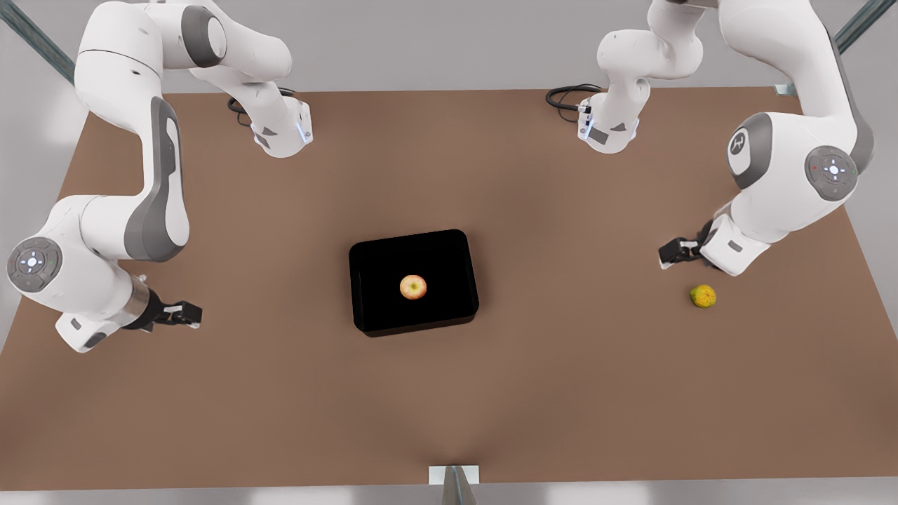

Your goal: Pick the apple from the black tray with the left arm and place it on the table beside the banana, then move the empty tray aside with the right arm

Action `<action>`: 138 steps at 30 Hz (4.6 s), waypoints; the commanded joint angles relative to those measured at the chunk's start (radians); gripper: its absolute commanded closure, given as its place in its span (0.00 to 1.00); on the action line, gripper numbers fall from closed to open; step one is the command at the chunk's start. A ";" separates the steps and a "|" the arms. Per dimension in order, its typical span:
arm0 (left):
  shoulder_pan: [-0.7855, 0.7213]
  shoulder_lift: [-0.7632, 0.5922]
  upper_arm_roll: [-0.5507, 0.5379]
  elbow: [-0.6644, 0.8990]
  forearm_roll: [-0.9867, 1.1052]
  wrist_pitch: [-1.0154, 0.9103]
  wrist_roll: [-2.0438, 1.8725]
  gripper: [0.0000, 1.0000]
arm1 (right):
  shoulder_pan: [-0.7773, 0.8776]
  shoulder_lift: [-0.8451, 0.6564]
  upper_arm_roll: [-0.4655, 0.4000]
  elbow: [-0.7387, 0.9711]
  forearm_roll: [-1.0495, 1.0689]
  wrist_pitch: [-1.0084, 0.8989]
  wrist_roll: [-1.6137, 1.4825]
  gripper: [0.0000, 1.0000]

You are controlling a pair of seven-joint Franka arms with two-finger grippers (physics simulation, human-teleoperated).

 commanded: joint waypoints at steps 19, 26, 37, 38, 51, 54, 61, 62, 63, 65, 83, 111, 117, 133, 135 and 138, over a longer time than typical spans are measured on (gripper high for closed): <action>-0.775 0.719 -0.013 0.581 0.115 0.276 -1.241 0.00 | 0.003 0.006 0.001 0.004 -0.002 0.031 -0.067 0.00; -0.792 0.841 -0.013 0.606 0.203 0.436 -1.233 0.00 | 0.009 0.006 0.001 0.004 -0.032 0.031 -0.064 0.00; -0.802 0.893 -0.011 0.603 0.315 0.454 -1.218 0.00 | 0.011 0.008 0.001 0.004 -0.033 0.031 -0.064 0.00; -0.803 0.897 -0.011 0.601 0.315 0.454 -1.220 0.00 | 0.011 0.008 0.001 0.004 -0.033 0.031 -0.064 0.00; -0.805 0.952 -0.010 0.592 0.342 0.556 -1.273 0.00 | 0.009 0.008 0.001 0.004 -0.035 0.031 -0.066 0.00; -0.811 0.956 -0.011 0.581 0.358 0.554 -1.275 0.00 | 0.011 0.008 0.001 0.004 -0.035 0.031 -0.066 0.00; -0.820 0.981 -0.011 0.574 0.379 0.565 -1.287 0.00 | 0.009 0.008 0.001 0.004 -0.035 0.031 -0.066 0.00; -0.820 0.981 -0.011 0.574 0.379 0.565 -1.295 0.11 | 0.009 0.008 0.001 0.004 -0.035 0.031 -0.066 0.00; -0.820 0.981 -0.011 0.574 0.381 0.565 -1.302 0.27 | 0.009 0.008 0.001 0.004 -0.035 0.031 -0.066 0.00; -0.821 0.978 -0.011 0.574 0.381 0.562 -1.302 0.28 | 0.009 0.008 0.001 0.004 -0.035 0.031 -0.066 0.00; -0.068 0.350 -0.011 -0.043 0.124 0.336 0.388 0.27 | 0.492 0.047 0.035 0.136 0.014 -0.148 0.798 0.00; -0.015 0.002 0.133 -0.043 -0.044 0.071 0.115 0.00 | 0.448 -0.098 0.057 -0.717 0.041 0.751 0.481 0.00; -0.016 0.004 0.133 -0.046 -0.043 0.068 0.115 0.00 | 0.446 -0.034 0.047 -0.714 0.042 0.752 0.353 0.00; -0.018 0.004 0.130 -0.049 -0.018 0.066 0.114 0.00 | 0.446 0.035 0.046 -0.714 0.051 0.737 0.315 0.49; -0.018 0.004 0.130 -0.049 -0.018 0.066 0.114 0.00 | 0.446 0.035 0.046 -0.714 0.051 0.735 0.313 0.60; -0.018 0.004 0.130 -0.049 -0.018 0.066 0.115 0.00 | 0.446 0.035 0.046 -0.713 0.051 0.729 0.313 0.68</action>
